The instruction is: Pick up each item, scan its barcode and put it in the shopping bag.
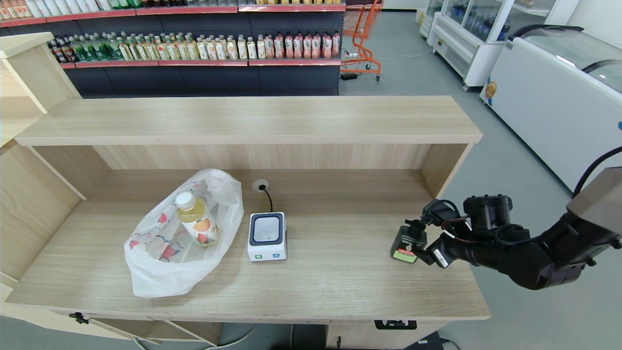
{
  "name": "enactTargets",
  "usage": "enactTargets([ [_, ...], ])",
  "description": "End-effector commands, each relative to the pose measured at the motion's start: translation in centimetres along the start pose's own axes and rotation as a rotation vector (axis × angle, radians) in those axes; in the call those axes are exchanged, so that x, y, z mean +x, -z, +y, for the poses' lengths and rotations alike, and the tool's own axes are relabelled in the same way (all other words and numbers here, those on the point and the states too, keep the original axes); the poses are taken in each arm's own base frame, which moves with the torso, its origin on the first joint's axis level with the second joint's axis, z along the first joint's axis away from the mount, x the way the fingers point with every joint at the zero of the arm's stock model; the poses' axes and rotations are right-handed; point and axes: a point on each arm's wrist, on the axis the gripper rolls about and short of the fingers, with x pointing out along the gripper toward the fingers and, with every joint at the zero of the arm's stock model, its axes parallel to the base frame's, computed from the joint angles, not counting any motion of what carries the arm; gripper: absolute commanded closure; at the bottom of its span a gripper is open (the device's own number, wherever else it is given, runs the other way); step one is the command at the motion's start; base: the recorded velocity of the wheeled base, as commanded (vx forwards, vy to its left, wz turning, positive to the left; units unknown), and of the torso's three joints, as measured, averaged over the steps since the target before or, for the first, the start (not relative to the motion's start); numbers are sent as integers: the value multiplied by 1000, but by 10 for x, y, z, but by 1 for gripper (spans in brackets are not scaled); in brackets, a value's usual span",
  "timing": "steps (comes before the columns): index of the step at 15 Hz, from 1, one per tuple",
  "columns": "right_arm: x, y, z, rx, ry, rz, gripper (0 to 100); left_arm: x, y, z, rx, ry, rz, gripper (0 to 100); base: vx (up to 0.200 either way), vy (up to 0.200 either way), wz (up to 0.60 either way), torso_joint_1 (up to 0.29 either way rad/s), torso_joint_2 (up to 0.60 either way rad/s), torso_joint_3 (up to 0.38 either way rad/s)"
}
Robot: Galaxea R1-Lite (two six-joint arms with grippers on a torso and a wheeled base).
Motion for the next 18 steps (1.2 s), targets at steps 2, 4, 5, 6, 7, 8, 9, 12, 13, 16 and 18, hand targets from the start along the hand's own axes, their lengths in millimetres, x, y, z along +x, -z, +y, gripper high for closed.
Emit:
enactTargets([
  [2,9,-3,4,-4,-33,-24,0,0,0,0,0,-1,0,0,0,0,0,0,0,0],
  [4,13,-5,7,3,-80,-54,0,0,0,0,0,0,0,0,0,0,0,0,0,0],
  [5,16,-6,9,1,-90,-57,0,0,0,0,0,0,0,0,0,0,0,0,0,0],
  [6,17,-5,12,1,-99,-55,0,0,0,0,0,0,0,0,0,0,0,0,0,0],
  [7,18,-5,14,1,-107,-53,100,0,0,0,0,0,0,0,0,0,0,0,0,0],
  [8,20,-4,15,2,-114,-52,100,0,0,0,0,0,0,0,0,0,0,0,0,0],
  [9,21,-4,17,0,-115,-55,100,0,0,0,0,0,0,0,0,0,0,0,0,0],
  [12,26,-4,22,-7,-118,-70,100,0,0,0,0,0,0,0,0,0,0,0,0,0],
  [13,27,-4,24,-9,-118,-75,100,0,0,0,0,0,0,0,0,0,0,0,0,0],
  [16,21,-6,26,4,-123,-83,100,0,0,0,0,0,0,0,0,0,0,0,0,0],
  [18,4,-12,22,3,-93,-135,100,0,0,0,0,0,0,0,0,0,0,0,0,0],
])
